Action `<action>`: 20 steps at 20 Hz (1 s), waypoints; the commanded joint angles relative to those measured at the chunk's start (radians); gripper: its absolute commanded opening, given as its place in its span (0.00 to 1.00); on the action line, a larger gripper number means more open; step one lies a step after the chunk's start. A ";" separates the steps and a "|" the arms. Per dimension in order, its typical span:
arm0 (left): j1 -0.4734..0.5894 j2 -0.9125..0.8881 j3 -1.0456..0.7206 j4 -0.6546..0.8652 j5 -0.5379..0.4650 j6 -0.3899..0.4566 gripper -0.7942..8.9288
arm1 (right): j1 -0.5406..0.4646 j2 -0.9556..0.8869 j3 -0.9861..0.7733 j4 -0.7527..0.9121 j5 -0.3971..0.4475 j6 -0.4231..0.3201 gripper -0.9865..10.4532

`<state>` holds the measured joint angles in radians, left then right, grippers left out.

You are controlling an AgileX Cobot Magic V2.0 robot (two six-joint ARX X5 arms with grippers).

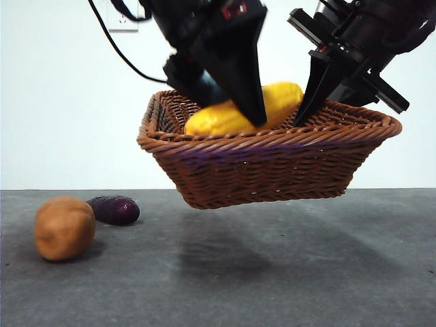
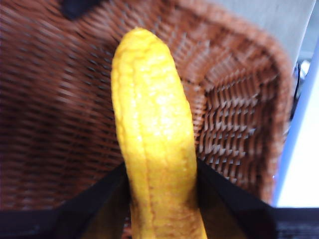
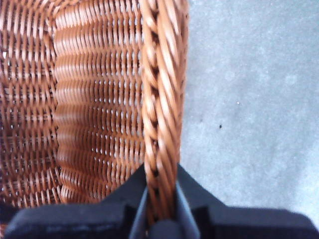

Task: Help me put the vegetables on the table into the basket

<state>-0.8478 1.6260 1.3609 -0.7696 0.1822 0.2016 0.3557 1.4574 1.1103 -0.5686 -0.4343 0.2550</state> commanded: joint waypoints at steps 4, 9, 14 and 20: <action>-0.002 0.024 -0.008 -0.027 0.001 0.027 0.14 | 0.003 0.000 -0.003 0.022 -0.004 0.013 0.08; -0.002 0.023 -0.005 -0.037 0.009 0.027 0.63 | 0.003 0.000 -0.003 0.021 -0.004 0.005 0.08; 0.000 -0.024 0.037 -0.038 -0.004 -0.086 0.63 | 0.003 0.000 -0.003 0.021 0.009 -0.008 0.08; 0.091 -0.209 0.190 -0.167 -0.299 -0.338 0.63 | -0.056 0.000 -0.002 0.030 0.040 -0.032 0.08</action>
<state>-0.7540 1.4086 1.5604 -0.9417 -0.1139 -0.0875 0.2974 1.4574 1.1103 -0.5560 -0.3866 0.2272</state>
